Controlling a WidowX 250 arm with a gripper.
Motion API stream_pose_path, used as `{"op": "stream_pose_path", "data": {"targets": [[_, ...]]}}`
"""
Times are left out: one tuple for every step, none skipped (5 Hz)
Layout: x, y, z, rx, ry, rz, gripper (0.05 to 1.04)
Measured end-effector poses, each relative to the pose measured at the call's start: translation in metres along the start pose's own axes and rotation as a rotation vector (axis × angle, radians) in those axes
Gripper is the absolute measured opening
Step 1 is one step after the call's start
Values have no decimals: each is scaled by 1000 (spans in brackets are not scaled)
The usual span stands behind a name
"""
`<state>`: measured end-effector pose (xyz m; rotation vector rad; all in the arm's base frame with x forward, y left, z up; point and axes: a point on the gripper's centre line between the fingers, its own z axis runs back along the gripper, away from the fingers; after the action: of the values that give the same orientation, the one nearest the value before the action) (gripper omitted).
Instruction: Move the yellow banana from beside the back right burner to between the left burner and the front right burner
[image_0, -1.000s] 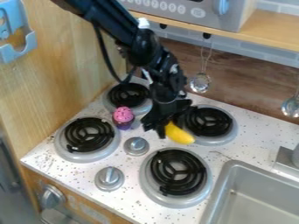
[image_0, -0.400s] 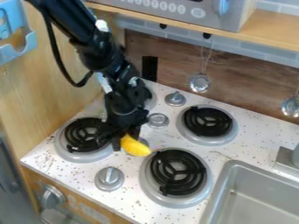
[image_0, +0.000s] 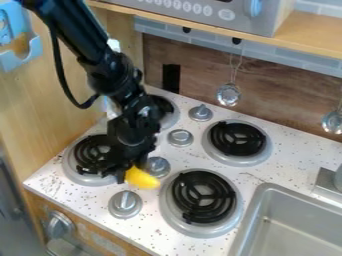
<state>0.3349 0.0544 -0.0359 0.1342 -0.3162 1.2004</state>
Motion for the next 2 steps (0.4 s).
{"op": "stream_pose_path", "data": {"targets": [[-1,6,-11,56,2,43,540],[1,5,-17,100,21,47,632]]}}
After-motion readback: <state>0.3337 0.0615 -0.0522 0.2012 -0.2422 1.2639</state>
